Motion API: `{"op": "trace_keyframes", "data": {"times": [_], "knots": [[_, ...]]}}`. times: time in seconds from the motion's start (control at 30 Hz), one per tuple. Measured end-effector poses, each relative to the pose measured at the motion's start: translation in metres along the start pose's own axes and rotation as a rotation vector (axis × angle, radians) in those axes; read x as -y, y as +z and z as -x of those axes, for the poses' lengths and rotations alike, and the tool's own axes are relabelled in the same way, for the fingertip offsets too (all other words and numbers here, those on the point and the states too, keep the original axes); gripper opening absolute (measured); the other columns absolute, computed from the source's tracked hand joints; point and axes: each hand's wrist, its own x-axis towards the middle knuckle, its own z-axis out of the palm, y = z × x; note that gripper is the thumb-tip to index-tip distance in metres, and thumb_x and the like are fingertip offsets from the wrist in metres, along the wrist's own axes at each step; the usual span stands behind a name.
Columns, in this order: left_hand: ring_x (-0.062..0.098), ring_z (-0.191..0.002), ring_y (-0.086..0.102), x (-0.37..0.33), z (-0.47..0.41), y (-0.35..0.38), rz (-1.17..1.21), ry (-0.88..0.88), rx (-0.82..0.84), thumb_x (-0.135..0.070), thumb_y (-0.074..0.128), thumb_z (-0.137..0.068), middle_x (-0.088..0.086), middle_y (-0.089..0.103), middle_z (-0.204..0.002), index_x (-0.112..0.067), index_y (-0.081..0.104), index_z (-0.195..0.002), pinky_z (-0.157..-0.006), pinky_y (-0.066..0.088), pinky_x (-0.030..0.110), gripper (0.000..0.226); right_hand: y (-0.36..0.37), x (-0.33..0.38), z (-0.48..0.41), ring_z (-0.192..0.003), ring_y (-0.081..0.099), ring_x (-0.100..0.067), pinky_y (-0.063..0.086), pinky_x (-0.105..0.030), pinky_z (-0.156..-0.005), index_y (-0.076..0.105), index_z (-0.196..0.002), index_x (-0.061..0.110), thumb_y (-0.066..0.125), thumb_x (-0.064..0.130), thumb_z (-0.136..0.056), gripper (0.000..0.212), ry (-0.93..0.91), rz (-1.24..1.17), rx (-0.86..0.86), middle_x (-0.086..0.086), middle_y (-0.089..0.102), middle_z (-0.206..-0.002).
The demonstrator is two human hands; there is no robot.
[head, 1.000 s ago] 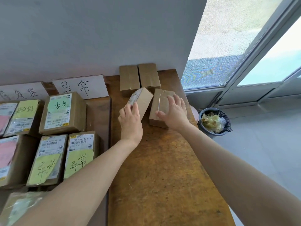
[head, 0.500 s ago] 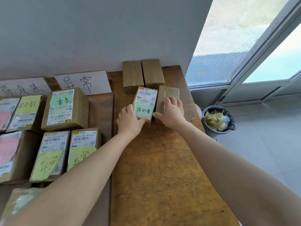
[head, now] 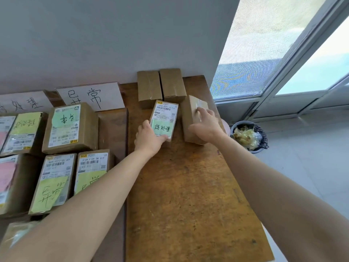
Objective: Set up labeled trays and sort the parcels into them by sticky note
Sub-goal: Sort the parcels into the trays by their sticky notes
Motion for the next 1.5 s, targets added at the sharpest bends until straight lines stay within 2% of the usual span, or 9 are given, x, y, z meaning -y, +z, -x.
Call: {"op": "trace_keyframes", "data": {"times": [0.1,0.2,0.3,0.4,0.83,1.1,1.23,1.4,1.5], "knots": [[0.027,-0.119,0.044,-0.004,0.000,0.001,-0.028,-0.007,0.011,-0.033,0.074,-0.078,0.012,0.040,-0.132,-0.011,0.026,-0.138,-0.096,0.046,0.044,0.080,-0.015,-0.012,0.003,-0.096,0.055,-0.019,0.044,-0.016,-0.059,0.032,-0.144,0.024,0.052,0.007,-0.082,0.067,0.039,-0.295,0.003,0.000,0.045,-0.134],[0.028,-0.120,0.043,-0.010,0.000,0.001,-0.055,-0.023,0.023,-0.033,0.074,-0.078,0.013,0.039,-0.133,-0.010,0.024,-0.140,-0.096,0.045,0.042,0.082,-0.020,-0.019,0.004,-0.085,0.057,-0.012,0.041,-0.016,-0.054,0.031,-0.146,0.022,0.041,-0.002,-0.085,0.067,0.061,-0.424,-0.052,-0.003,0.047,-0.137],[0.028,-0.121,0.042,-0.015,0.000,0.000,-0.063,-0.046,0.025,-0.031,0.074,-0.078,0.013,0.039,-0.134,-0.009,0.025,-0.140,-0.095,0.044,0.039,0.082,-0.021,-0.017,0.003,-0.113,0.052,-0.020,0.047,-0.024,-0.077,0.032,-0.146,0.016,0.043,0.013,-0.093,0.055,0.043,-0.337,-0.115,-0.006,0.043,-0.144],[0.027,-0.120,0.044,-0.017,-0.001,-0.001,-0.043,-0.072,0.037,-0.030,0.075,-0.077,0.013,0.040,-0.133,-0.008,0.027,-0.139,-0.092,0.045,0.037,0.081,-0.017,-0.017,0.002,-0.134,0.038,-0.026,0.035,-0.037,-0.104,0.021,-0.150,0.014,0.056,0.051,-0.087,0.081,0.121,-0.142,-0.081,-0.010,0.032,-0.151],[0.020,-0.112,0.048,-0.008,-0.010,-0.013,0.310,-0.205,0.252,-0.016,0.077,-0.076,0.008,0.048,-0.123,-0.010,0.018,-0.138,-0.082,0.039,0.029,0.085,0.014,0.009,-0.002,-0.132,0.026,-0.036,0.032,-0.048,-0.105,-0.002,-0.150,0.014,0.072,0.045,-0.076,0.109,0.037,0.180,-0.023,-0.015,0.024,-0.144],[0.023,-0.121,0.046,-0.007,-0.020,-0.006,0.437,-0.276,0.311,-0.012,0.080,-0.070,0.011,0.051,-0.129,-0.013,0.012,-0.143,-0.103,0.034,0.039,0.100,-0.003,-0.008,0.003,-0.128,0.036,-0.028,0.031,-0.025,-0.086,0.004,-0.151,0.017,0.044,0.031,-0.096,0.070,0.113,-0.045,-0.002,-0.011,0.019,-0.150],[0.022,-0.119,0.049,-0.013,-0.017,0.004,0.526,-0.330,0.409,-0.009,0.079,-0.070,0.007,0.057,-0.126,-0.007,0.028,-0.134,-0.104,0.028,0.040,0.082,-0.010,-0.023,0.009,-0.088,0.054,-0.018,0.041,-0.022,-0.058,0.037,-0.130,0.014,0.044,0.025,-0.095,0.038,0.158,-0.233,0.013,-0.011,0.049,-0.124],[0.019,-0.111,0.049,-0.014,-0.008,0.008,0.631,-0.340,0.469,-0.005,0.071,-0.076,0.004,0.060,-0.120,-0.008,0.043,-0.121,-0.092,0.032,0.036,0.053,-0.012,-0.033,0.016,-0.099,0.064,-0.029,0.050,-0.053,-0.090,0.044,-0.114,0.025,0.048,0.020,-0.084,0.031,0.273,-0.578,0.126,-0.009,0.060,-0.116],[0.021,-0.114,0.053,-0.014,-0.007,0.001,0.696,-0.326,0.479,-0.003,0.070,-0.075,0.007,0.062,-0.121,-0.009,0.040,-0.127,-0.101,0.032,0.039,0.060,-0.013,-0.030,0.024,-0.099,0.064,-0.028,0.056,-0.043,-0.077,0.039,-0.123,0.026,0.046,0.017,-0.087,0.038,0.285,-0.633,0.123,-0.008,0.060,-0.116]]}}
